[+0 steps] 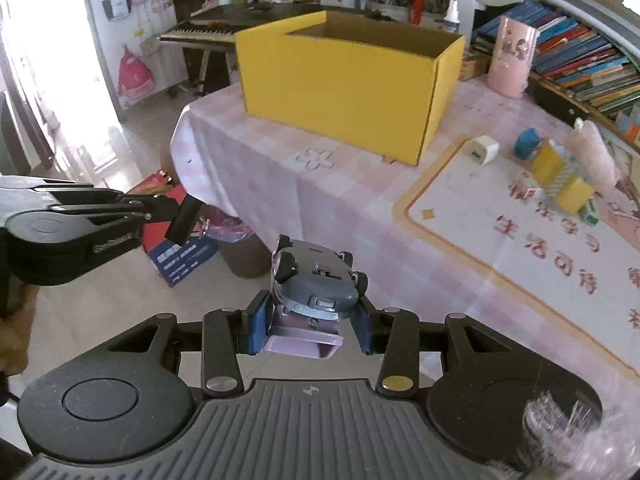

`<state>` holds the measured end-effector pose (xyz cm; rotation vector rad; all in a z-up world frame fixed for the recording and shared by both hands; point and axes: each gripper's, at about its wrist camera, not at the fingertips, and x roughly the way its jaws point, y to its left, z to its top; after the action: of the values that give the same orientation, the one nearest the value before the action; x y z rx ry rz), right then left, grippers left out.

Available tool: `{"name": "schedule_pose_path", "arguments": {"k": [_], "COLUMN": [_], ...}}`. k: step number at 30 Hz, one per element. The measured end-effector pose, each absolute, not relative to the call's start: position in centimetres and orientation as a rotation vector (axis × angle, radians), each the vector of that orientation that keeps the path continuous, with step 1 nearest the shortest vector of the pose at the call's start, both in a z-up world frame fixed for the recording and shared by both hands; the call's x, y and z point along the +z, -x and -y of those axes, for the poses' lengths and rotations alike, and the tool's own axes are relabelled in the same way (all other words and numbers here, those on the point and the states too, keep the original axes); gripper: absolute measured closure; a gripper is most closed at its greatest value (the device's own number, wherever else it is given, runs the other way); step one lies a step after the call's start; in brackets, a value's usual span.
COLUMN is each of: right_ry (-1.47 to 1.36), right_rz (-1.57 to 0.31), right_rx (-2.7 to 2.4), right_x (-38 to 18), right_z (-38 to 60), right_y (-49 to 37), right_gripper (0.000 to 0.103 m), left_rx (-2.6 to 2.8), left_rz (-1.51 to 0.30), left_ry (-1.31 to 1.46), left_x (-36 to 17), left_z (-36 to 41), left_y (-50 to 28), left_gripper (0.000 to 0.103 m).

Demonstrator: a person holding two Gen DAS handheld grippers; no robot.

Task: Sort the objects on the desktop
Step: 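Carry the toy car and binder clip up over the yellow box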

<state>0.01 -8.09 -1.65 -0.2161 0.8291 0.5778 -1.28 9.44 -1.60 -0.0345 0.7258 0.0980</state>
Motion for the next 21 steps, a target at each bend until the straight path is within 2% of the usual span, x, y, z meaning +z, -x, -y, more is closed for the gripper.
{"name": "schedule_pose_path", "arguments": {"k": [21], "right_ry": [0.155], "right_rz": [-0.743], "right_rx": [0.476], "right_x": [1.8], "right_z": [6.3], "right_y": [-1.9], "right_gripper": [0.063], "left_rx": [0.010], "left_rz": [-0.593], "left_ry": [-0.018], "left_x": [3.3], "left_z": [-10.4], "left_y": [0.7], "left_gripper": [0.103]}}
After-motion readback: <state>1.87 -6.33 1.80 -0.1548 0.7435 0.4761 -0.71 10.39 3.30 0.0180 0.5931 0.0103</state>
